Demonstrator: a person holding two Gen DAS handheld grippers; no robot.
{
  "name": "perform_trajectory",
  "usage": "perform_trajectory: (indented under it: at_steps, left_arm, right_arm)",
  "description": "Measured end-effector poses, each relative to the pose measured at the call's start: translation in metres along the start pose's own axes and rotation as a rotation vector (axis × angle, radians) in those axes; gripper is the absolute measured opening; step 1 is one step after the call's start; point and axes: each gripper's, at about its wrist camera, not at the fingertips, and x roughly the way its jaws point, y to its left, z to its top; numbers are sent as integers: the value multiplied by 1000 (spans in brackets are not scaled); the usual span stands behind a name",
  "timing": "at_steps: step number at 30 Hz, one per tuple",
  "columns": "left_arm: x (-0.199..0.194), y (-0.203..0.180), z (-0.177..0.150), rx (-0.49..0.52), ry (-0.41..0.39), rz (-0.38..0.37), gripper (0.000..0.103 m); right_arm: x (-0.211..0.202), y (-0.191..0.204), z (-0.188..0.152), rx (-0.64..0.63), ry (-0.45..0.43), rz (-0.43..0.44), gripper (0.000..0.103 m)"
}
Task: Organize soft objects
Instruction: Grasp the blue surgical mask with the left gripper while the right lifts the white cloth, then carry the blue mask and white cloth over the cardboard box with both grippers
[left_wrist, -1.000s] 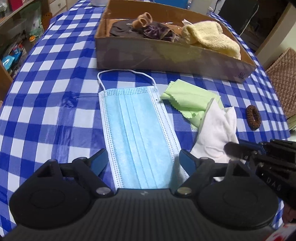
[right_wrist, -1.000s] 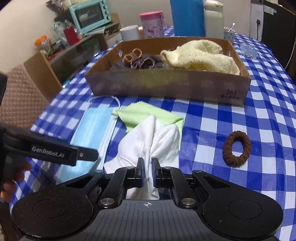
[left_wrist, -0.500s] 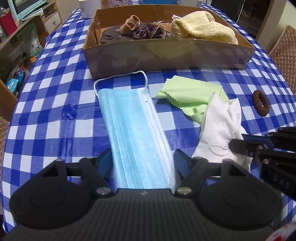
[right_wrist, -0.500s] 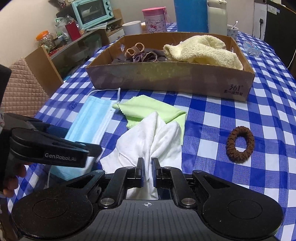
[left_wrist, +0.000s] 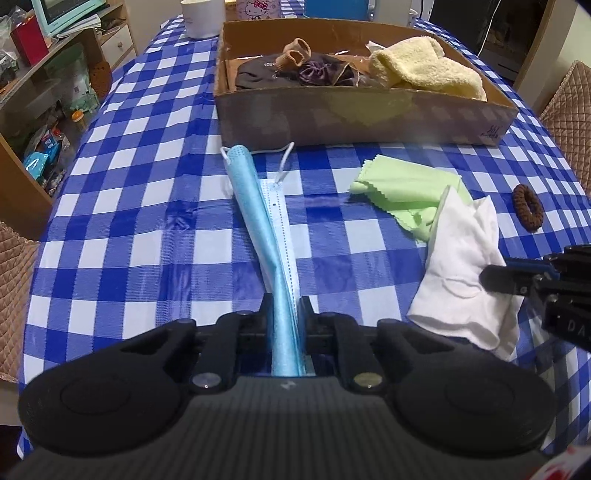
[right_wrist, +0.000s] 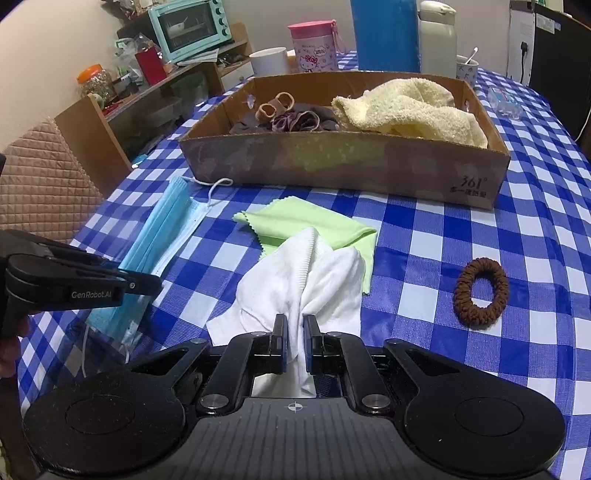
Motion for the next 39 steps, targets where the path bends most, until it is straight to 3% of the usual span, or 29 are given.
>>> perform_trajectory:
  at_steps: [21, 39]
  left_arm:
    - [-78, 3, 17, 81, -171, 0, 7]
    - [-99, -5, 60, 164, -296, -7, 7]
  right_arm:
    - [-48, 22, 26, -48, -133, 70, 9]
    - [-71, 19, 65, -91, -239, 44, 9]
